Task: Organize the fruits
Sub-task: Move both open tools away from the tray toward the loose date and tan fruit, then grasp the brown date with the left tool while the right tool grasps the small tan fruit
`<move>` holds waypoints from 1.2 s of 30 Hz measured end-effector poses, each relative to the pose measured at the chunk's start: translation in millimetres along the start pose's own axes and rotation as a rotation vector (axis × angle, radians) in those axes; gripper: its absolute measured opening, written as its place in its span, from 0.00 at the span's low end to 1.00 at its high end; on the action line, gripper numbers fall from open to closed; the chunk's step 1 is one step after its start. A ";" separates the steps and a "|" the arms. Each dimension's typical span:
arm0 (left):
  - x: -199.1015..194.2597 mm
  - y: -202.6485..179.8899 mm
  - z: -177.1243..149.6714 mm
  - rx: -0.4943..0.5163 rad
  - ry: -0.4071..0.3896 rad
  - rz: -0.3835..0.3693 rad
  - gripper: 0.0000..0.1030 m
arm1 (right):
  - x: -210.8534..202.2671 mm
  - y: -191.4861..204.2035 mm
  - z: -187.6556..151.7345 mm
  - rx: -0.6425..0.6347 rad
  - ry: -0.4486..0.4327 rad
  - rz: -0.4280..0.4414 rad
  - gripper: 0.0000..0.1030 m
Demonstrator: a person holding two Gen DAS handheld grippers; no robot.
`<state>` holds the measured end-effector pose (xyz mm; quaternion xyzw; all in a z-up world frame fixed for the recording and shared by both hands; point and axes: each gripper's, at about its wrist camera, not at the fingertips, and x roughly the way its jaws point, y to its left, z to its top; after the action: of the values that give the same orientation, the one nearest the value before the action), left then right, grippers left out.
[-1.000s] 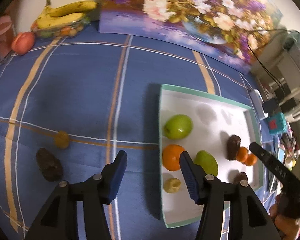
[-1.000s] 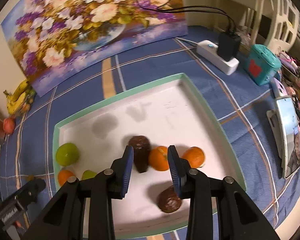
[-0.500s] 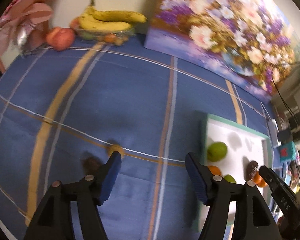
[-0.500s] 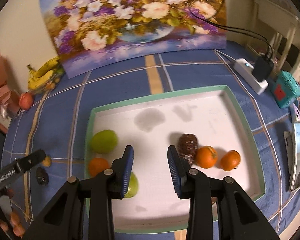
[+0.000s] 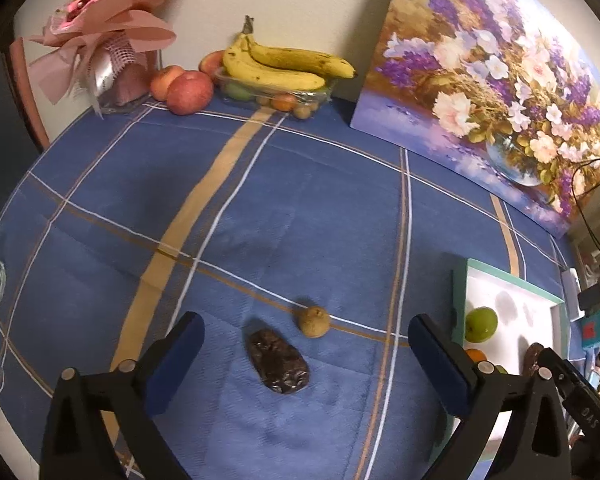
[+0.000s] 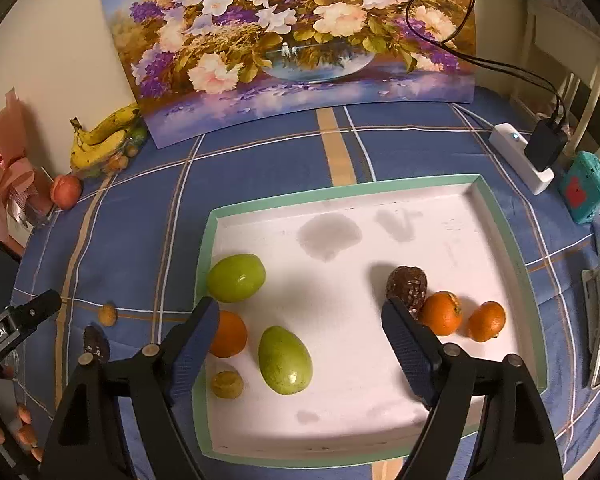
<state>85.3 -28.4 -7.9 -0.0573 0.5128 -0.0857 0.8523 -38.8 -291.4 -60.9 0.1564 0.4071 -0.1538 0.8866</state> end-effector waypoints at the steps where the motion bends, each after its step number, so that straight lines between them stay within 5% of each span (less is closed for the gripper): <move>1: -0.1 2.4 -0.3 -0.005 0.000 -0.001 1.00 | 0.4 0.3 -0.2 0.001 -0.002 0.003 0.82; 5: -2.6 9.5 -2.6 -0.024 -0.007 -0.001 1.00 | -0.8 6.3 -0.8 -0.020 -0.023 -0.005 0.96; 17: -1.8 36.3 -9.6 -0.086 0.007 -0.008 1.00 | 2.6 31.7 -4.4 -0.071 -0.017 0.040 0.96; 28: 42.7 44.2 -21.2 -0.105 0.185 0.011 1.00 | 11.4 38.6 -9.1 -0.095 0.027 0.015 0.96; 36: 60.5 39.4 -27.0 -0.112 0.229 -0.010 0.93 | 13.9 35.9 -10.9 -0.090 0.041 0.001 0.96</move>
<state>92.6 -2.6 -80.1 -0.0969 0.6105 -0.0673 0.7831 -23.1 -256.6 -72.9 0.1195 0.4319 -0.1317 0.8842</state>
